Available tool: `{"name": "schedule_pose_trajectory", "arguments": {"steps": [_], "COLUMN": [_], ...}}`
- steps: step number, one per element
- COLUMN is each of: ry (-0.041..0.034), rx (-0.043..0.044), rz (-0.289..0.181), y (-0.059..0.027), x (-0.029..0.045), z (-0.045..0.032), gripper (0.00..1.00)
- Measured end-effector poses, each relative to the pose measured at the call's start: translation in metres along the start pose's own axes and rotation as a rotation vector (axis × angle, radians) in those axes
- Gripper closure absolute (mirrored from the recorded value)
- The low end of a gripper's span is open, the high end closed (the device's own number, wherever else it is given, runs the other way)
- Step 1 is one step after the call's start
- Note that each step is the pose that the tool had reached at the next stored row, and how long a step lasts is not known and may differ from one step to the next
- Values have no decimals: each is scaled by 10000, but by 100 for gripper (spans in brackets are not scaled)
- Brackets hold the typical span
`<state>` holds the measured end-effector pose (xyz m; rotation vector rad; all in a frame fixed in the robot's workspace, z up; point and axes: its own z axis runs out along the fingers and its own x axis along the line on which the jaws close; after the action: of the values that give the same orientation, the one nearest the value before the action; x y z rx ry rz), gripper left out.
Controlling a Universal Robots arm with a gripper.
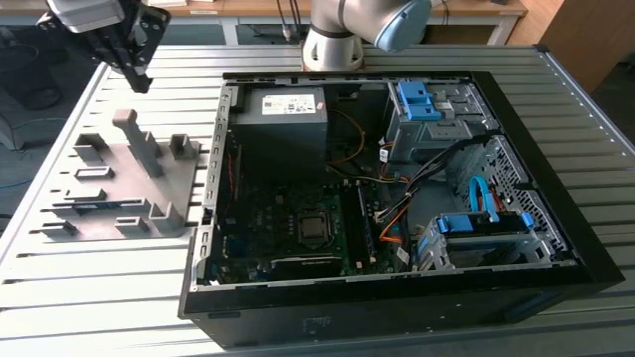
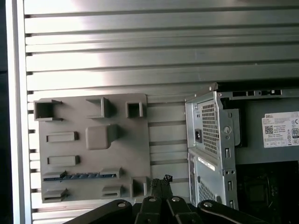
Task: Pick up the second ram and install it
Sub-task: 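Reach for the second ram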
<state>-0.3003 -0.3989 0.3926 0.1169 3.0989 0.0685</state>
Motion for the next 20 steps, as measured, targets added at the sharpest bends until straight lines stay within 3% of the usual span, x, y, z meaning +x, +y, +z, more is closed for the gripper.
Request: {"name": "schedule_pose_trajectory", "arguments": {"steps": [20], "ry": [-14], "rx": [-1], "rz": [0], "y": [-46], "x": [605], "z": [-12], "gripper": [90]}}
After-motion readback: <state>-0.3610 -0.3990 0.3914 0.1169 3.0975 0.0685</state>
